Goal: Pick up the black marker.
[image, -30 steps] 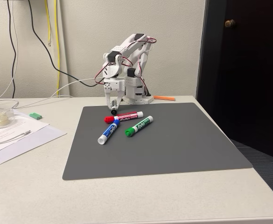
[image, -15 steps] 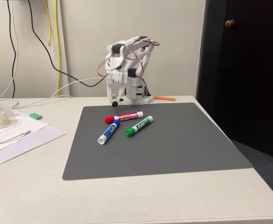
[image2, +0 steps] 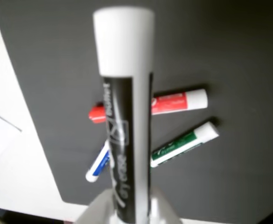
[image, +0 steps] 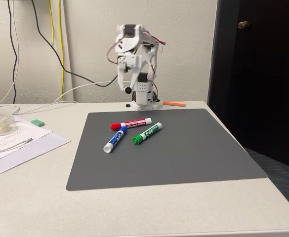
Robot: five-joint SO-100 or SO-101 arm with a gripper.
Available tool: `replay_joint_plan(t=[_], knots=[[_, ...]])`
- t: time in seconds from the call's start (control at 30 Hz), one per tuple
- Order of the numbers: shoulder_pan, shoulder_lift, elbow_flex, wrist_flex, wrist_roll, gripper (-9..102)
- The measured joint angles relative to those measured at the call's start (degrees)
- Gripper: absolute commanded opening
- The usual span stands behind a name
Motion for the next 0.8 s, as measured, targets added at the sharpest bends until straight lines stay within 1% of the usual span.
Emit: replay_joint_plan(t=[0.3,0.53,0.67,0.8], knots=[[-3.96,-4.22,-7.82,1.76,0.97,0],[-8.53,-6.68,-13.62,1.14,0.53,0],[-11.34,-9.40,-17.93,1.05,-1.32,0],[-14.85,-13.45,-24.52,0.26,-5.98,0]])
